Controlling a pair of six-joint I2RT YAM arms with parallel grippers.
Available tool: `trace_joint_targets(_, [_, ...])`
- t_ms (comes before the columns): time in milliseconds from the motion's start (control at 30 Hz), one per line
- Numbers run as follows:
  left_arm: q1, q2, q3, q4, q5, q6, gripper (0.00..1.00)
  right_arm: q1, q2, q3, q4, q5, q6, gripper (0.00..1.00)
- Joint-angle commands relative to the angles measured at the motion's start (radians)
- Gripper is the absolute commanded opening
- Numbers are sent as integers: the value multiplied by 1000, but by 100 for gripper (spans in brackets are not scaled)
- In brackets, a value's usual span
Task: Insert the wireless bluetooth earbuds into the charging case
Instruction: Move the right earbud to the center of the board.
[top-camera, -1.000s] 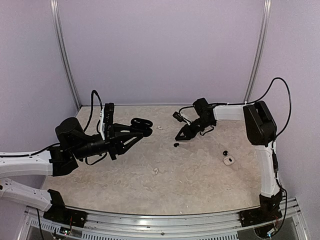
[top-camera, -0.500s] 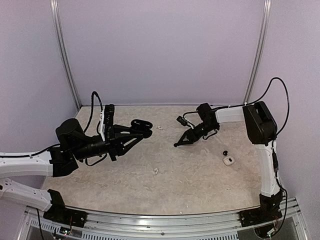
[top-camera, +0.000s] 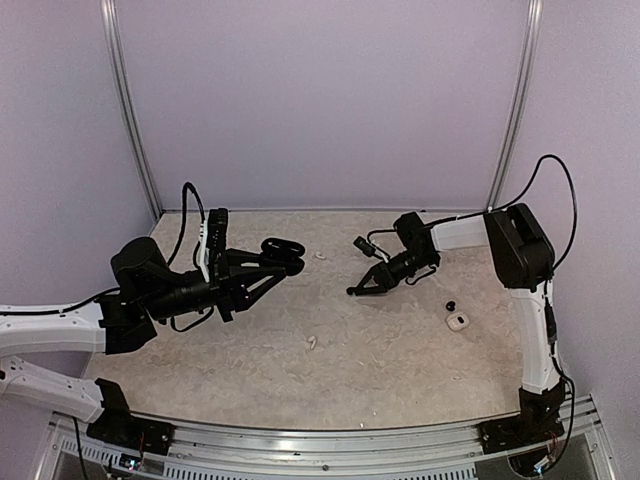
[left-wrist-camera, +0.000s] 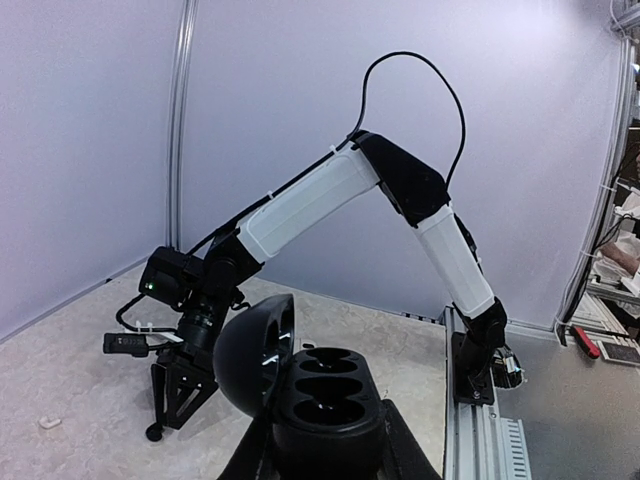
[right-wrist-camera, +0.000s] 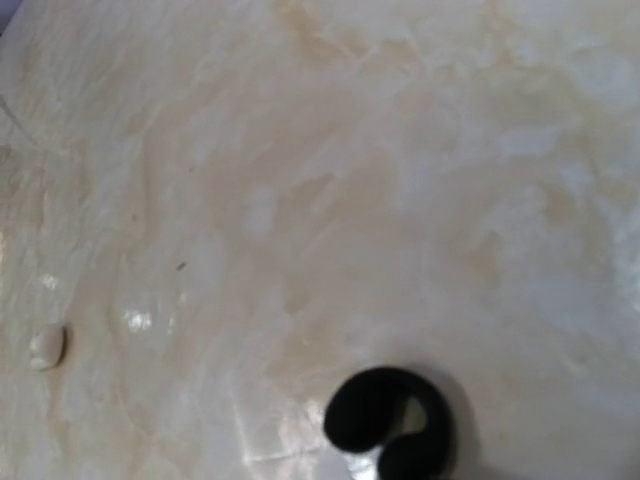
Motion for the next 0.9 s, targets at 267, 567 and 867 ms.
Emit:
trace_joint_targets(267, [5, -12, -13, 25, 0, 12, 0, 54, -16, -40, -8, -22, -21, 41])
trace_joint_targets(567, [5, -8, -8, 15, 1, 19, 0, 65, -95, -97, -2, 28, -20, 39])
trace_joint_targets(867, [5, -8, -3, 14, 0, 23, 0, 48, -160, -116, 188, 197, 155, 35])
